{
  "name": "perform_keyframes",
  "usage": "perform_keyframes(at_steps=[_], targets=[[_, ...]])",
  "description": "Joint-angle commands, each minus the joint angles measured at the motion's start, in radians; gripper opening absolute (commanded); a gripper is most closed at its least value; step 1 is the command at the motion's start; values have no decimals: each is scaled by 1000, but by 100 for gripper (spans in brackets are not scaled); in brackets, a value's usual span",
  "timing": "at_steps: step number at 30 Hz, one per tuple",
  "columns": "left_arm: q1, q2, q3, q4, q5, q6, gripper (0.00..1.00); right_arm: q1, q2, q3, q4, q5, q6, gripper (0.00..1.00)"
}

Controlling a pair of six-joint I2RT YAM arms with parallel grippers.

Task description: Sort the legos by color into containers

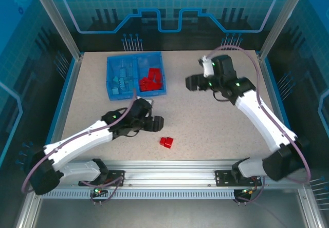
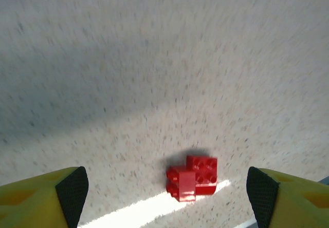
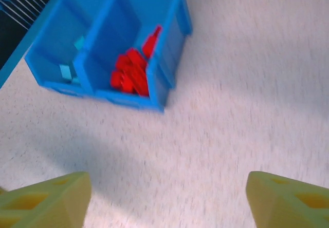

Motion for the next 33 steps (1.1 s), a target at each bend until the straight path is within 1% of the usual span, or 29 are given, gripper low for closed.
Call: perform_keyframes(at_steps=[1,2,4,5,7,9,12,17,22,28,30,33], targets=[[-46,71,-32,5,12,-150,84,-33,-71,-127,-44,-61,50,88],[-51,95,-42,36,46,-141,83,-41,-88,-146,-50,-66,52,92],[-50,147,-49,88,124,-100,83,-50,-104,-168,-55,-76,56,96],[-51,192,-35,93,162,-78,82,-52,-101,-174,-56,-85,58,97],[-52,267,2,75,198,-48,81,-53,-86,-171,-65,-94,62,97],[-52,309,10,78,202,-43,80,-53,-75,-172,-66,-104,65,97],[-52,344,-1,113,198,-42,75,-52,-72,-186,-54,-109,77,97],[-53,405,12,112,205,-56,62,-53,-66,-189,-52,-103,95,96],[-52,396,-7,102,179,-64,53,-52,-67,-185,-61,-97,96,95],[-52,402,-10,27,124,-47,46,-52,-69,-183,-67,-96,107,95],[-51,392,-21,31,132,-45,43,-52,-67,-182,-69,-100,105,95],[-53,368,-45,73,180,-41,42,-52,-60,-175,-77,-101,106,95]])
